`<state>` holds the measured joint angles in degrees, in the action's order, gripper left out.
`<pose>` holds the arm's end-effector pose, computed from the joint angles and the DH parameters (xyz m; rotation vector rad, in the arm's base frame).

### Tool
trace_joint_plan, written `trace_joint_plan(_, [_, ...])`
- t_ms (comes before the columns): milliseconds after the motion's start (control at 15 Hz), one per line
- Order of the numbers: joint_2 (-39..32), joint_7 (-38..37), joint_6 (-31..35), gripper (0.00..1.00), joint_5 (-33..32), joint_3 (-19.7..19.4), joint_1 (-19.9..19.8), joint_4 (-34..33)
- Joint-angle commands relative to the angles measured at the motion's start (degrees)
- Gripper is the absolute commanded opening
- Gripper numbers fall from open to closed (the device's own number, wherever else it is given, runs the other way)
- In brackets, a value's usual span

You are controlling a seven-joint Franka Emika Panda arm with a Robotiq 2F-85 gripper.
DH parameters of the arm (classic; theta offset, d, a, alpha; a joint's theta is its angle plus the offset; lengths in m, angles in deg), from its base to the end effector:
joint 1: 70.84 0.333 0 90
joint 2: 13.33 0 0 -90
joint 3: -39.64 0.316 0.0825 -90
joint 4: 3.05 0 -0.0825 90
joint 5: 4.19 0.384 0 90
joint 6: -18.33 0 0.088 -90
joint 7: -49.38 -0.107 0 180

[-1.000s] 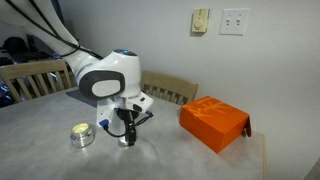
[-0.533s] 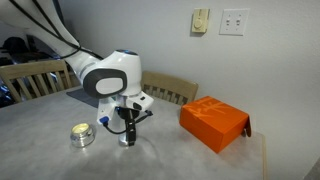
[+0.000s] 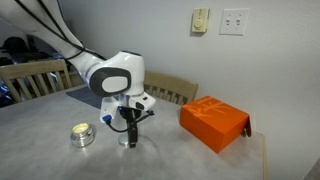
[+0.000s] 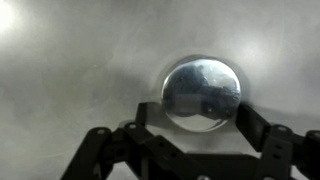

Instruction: Open the candle tin

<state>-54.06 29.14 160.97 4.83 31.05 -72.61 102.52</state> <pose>0.6229 -0.1111 0.1370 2.9763 -0.9676 -0.0798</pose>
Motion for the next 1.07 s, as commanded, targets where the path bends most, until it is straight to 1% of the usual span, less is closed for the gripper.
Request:
trace_joint_plan(0, [-3.69, -0.24, 0.42, 1.0, -0.53, 0.31, -0.09, -2.55])
trace_joint_plan(133, [-1.39, 0.93, 1.97, 1.0, -0.05, 1.16, -0.09, -0.16])
trace_joint_plan(467, [2.68, 0.17, 7.85, 1.0, 0.46, 2.21, 1.68, 5.58])
trace_joint_plan(867, [8.12, -4.69, 18.91, 1.0, -1.72, -1.69, 8.43, 14.56])
trace_joint_plan(933, [9.09, -5.64, 20.36, 1.0, -1.95, -2.61, 9.7, 15.99])
trace_joint_plan(1000, [10.31, -7.28, 21.53, 1.0, -2.75, -4.31, 11.77, 17.79])
